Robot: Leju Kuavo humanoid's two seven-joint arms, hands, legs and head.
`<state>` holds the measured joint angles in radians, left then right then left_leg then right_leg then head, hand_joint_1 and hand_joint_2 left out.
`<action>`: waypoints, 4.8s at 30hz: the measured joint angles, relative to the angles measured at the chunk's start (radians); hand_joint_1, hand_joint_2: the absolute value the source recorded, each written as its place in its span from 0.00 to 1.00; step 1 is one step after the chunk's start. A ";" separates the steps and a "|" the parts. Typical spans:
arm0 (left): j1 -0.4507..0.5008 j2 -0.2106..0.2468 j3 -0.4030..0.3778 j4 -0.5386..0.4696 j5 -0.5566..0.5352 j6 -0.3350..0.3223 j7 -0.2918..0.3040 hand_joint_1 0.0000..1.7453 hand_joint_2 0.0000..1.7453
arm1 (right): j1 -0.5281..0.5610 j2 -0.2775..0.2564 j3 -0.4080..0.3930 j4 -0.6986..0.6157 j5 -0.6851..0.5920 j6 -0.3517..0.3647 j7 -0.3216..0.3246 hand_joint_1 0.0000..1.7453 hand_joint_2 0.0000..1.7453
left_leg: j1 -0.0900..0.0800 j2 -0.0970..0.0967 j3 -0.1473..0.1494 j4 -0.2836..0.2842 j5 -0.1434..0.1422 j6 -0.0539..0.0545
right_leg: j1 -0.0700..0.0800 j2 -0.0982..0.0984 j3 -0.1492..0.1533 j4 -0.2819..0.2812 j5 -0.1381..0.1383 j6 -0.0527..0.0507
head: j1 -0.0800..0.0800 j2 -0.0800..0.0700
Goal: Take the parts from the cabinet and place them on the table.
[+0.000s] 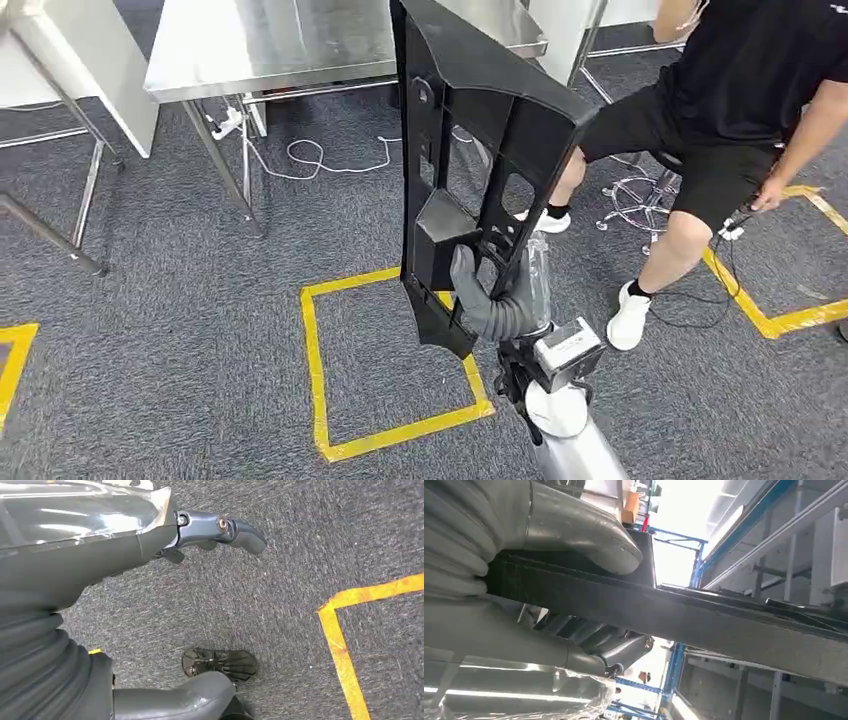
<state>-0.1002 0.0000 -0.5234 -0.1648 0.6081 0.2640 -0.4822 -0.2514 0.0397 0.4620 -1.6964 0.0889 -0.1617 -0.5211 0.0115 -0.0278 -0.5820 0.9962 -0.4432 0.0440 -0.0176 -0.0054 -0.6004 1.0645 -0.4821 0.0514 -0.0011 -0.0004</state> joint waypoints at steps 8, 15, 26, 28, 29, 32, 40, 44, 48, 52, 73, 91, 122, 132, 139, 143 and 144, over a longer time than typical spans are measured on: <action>0.003 0.000 0.000 0.000 0.000 -0.001 -0.001 0.00 1.00 | 0.000 0.002 -0.005 0.000 -0.002 0.000 0.000 1.00 1.00 | -0.002 -0.002 -0.004 0.006 -0.005 0.001 | 0.005 0.005 0.026 -0.061 0.023 -0.024 | -0.003 0.000; 0.004 0.001 0.000 0.000 0.000 -0.001 -0.002 0.00 1.00 | 0.000 0.002 -0.006 0.000 -0.002 0.000 0.000 1.00 1.00 | 0.002 0.001 -0.002 0.000 -0.004 -0.018 | 0.009 0.005 0.026 -0.060 0.021 -0.034 | -0.003 0.000; 0.001 -0.002 0.001 -0.001 0.010 -0.005 -0.006 0.00 1.00 | -0.013 0.009 -0.005 0.000 -0.008 0.000 0.000 1.00 1.00 | 0.012 0.007 0.043 -0.058 0.010 0.006 | -0.002 0.006 -0.108 0.201 -0.077 -0.031 | 0.002 0.000; 0.004 -0.002 0.001 -0.001 0.010 -0.006 -0.006 0.00 1.00 | -0.009 0.008 -0.005 0.003 -0.008 0.000 0.001 1.00 1.00 | 0.015 0.005 0.046 -0.054 0.003 -0.003 | -0.012 0.005 -0.124 0.208 -0.059 -0.010 | 0.003 0.000; 0.004 -0.003 0.001 -0.001 0.010 -0.008 -0.006 0.00 1.00 | -0.008 0.008 -0.005 0.003 -0.008 0.000 0.001 1.00 1.00 | 0.020 0.002 0.048 -0.049 -0.004 -0.011 | -0.017 0.005 -0.096 0.142 -0.023 0.007 | 0.003 0.000; 0.003 -0.001 0.002 0.000 0.010 -0.008 -0.005 0.00 1.00 | -0.011 0.008 -0.005 0.004 -0.009 -0.001 0.001 1.00 1.00 | 0.021 -0.002 0.038 -0.007 -0.040 -0.045 | -0.025 0.012 -0.003 -0.035 0.028 0.029 | 0.010 0.000; 0.001 -0.002 0.002 -0.001 0.010 -0.005 -0.001 0.00 1.00 | -0.013 0.016 -0.006 0.003 -0.010 -0.002 0.004 1.00 1.00 | 0.028 0.025 -0.073 0.220 -0.139 -0.060 | -0.013 0.012 0.025 -0.031 -0.003 -0.056 | 0.001 0.000; 0.008 -0.002 0.002 0.000 0.010 -0.005 0.002 0.00 1.00 | -0.007 0.017 -0.005 0.005 -0.010 -0.002 0.004 1.00 1.00 | 0.018 0.025 -0.165 0.276 -0.077 -0.034 | 0.007 0.014 0.055 -0.031 -0.030 -0.066 | 0.002 0.000; 0.008 0.002 0.001 0.000 0.009 -0.009 0.009 0.00 1.00 | -0.012 0.018 -0.005 0.005 -0.010 -0.002 0.002 1.00 1.00 | -0.018 0.036 -0.073 0.052 0.023 0.030 | 0.020 0.012 0.089 -0.041 -0.059 -0.057 | 0.014 0.000; 0.009 0.002 0.001 0.000 0.008 -0.016 0.022 0.00 1.00 | -0.017 0.018 -0.005 0.005 -0.008 -0.001 0.004 1.00 1.00 | -0.012 0.026 -0.021 -0.007 0.020 0.033 | 0.019 0.005 0.090 -0.024 -0.048 -0.028 | 0.003 0.000; 0.008 -0.003 0.001 0.000 -0.001 -0.023 0.034 0.00 1.00 | -0.003 0.010 -0.003 0.006 -0.007 -0.001 0.004 1.00 1.00 | 0.010 0.024 -0.137 0.297 -0.182 -0.058 | -0.008 0.009 0.045 -0.058 0.003 -0.066 | 0.000 0.000; 0.011 0.003 0.001 0.000 -0.003 -0.022 0.037 0.00 1.00 | 0.014 0.004 0.000 -0.003 0.007 0.005 0.003 1.00 1.00 | -0.012 0.009 0.063 -0.014 -0.042 0.018 | 0.005 0.013 -0.050 0.060 -0.057 0.000 | 0.006 0.000; 0.014 0.003 0.001 0.000 0.011 -0.012 0.016 0.00 1.00 | 0.018 0.007 -0.006 -0.007 0.014 0.020 -0.002 1.00 1.00 | -0.026 0.014 0.039 0.013 -0.034 0.022 | 0.012 0.012 -0.021 0.013 -0.036 -0.008 | -0.001 0.000; 0.011 0.001 0.006 0.000 0.030 -0.014 0.009 0.00 1.00 | 0.007 0.023 -0.006 -0.020 0.119 -0.010 0.027 1.00 1.00 | -0.010 0.020 -0.075 0.259 -0.132 -0.035 | 0.002 0.009 0.049 -0.070 0.023 -0.078 | -0.010 0.000; 0.022 0.009 0.011 0.001 0.045 -0.027 0.004 0.00 1.00 | 0.005 0.048 0.014 -0.013 0.163 -0.024 0.050 1.00 1.00 | 0.016 0.027 -0.051 0.046 0.018 -0.064 | -0.005 0.015 0.109 -0.067 -0.027 -0.046 | -0.011 0.000; 0.026 0.009 0.015 0.001 0.049 -0.029 0.007 0.00 1.00 | -0.004 0.062 0.020 -0.009 0.181 -0.032 0.059 1.00 1.00 | 0.004 0.026 -0.027 0.028 -0.011 -0.011 | 0.007 0.016 0.125 -0.058 -0.032 -0.007 | -0.016 0.000; 0.028 0.009 0.016 0.001 0.049 -0.028 0.007 0.00 1.00 | -0.005 0.063 0.021 -0.008 0.185 -0.034 0.059 1.00 1.00 | 0.006 0.025 -0.002 0.019 -0.006 0.000 | 0.006 0.014 0.119 -0.044 -0.046 -0.009 | -0.016 0.000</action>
<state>-0.0719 0.0092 -0.5077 -0.1640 0.6569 0.2361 -0.4749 -0.2560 0.1022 0.4826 -1.7048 0.2735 -0.1957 -0.4620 0.0179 -0.0031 -0.5840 1.0156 -0.4495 0.0443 -0.0114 0.0090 -0.4810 1.0206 -0.5282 0.0422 -0.0168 0.0000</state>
